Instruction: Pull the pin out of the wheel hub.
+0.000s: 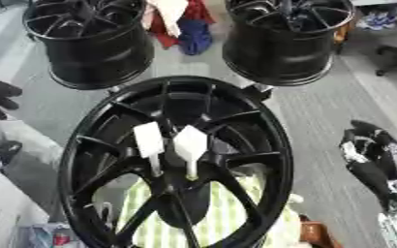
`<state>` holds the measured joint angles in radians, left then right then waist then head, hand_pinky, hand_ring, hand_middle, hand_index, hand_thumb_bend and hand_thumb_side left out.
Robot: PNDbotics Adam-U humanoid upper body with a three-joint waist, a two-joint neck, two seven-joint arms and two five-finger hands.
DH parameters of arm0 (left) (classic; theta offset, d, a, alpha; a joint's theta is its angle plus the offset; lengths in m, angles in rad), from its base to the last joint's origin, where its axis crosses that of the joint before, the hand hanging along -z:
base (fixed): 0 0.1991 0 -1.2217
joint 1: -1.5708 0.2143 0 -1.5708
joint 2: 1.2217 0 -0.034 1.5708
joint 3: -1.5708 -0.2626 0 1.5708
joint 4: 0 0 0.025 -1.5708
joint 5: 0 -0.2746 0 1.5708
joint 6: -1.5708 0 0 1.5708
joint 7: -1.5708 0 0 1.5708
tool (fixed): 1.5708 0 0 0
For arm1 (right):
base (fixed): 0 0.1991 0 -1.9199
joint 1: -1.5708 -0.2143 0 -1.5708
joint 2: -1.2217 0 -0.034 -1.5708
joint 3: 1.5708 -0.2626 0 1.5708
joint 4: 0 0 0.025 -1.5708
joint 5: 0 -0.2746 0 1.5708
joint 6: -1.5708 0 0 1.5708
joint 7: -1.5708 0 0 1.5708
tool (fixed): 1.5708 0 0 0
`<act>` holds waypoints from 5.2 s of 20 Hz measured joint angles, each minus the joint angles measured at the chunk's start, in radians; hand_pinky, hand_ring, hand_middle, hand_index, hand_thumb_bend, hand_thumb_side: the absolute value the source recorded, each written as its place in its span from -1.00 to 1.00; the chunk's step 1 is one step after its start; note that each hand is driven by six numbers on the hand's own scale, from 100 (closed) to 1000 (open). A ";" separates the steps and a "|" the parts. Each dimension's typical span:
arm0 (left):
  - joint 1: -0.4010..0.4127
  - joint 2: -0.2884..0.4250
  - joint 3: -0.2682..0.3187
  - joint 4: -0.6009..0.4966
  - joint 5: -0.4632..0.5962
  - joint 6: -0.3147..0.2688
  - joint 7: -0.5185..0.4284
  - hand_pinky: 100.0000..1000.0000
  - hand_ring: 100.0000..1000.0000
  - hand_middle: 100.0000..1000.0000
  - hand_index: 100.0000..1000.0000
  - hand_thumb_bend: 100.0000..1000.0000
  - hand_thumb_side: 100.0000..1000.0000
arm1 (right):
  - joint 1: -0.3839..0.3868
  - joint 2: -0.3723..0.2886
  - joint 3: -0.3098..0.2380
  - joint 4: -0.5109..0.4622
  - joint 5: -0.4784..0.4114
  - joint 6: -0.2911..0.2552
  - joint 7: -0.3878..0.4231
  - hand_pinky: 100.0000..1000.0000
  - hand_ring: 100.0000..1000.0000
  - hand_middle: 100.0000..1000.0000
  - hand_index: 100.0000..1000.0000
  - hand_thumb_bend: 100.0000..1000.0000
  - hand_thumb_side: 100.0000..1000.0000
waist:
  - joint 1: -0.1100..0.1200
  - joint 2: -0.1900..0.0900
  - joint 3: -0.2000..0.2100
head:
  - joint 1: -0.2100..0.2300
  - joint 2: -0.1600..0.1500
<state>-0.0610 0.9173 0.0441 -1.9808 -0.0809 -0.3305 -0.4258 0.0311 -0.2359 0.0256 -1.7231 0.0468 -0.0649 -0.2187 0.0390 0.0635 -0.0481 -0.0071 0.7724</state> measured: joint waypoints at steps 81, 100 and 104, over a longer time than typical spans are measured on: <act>-0.258 0.131 -0.111 0.289 -0.032 -0.010 -0.325 -0.70 -0.48 -0.20 0.32 -1.00 -0.95 | 0.005 -0.024 0.014 0.016 -0.001 -0.005 0.015 0.30 0.08 0.22 0.52 -1.00 -0.60 | 0.018 -0.023 -0.003 | 0.041 0.000; -0.161 -0.026 0.028 0.994 -0.302 -0.010 0.246 0.48 0.65 0.84 0.89 0.10 0.26 | 0.005 -0.016 0.006 0.016 -0.001 0.000 0.006 0.30 0.08 0.22 0.52 -1.00 -0.60 | -0.005 -0.013 -0.002 | 0.028 0.000; -0.159 -0.049 0.035 0.992 -0.244 -0.023 0.309 0.30 0.53 0.69 0.79 -0.26 0.03 | 0.005 -0.015 0.006 0.016 -0.001 0.000 0.005 0.30 0.08 0.22 0.52 -1.00 -0.60 | -0.009 -0.013 -0.001 | 0.027 0.000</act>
<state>-0.2204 0.8688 0.0793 -0.9892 -0.3250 -0.3533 -0.1173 0.0360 -0.2514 0.0311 -1.7076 0.0459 -0.0649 -0.2134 0.0304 0.0502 -0.0494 0.0198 0.7727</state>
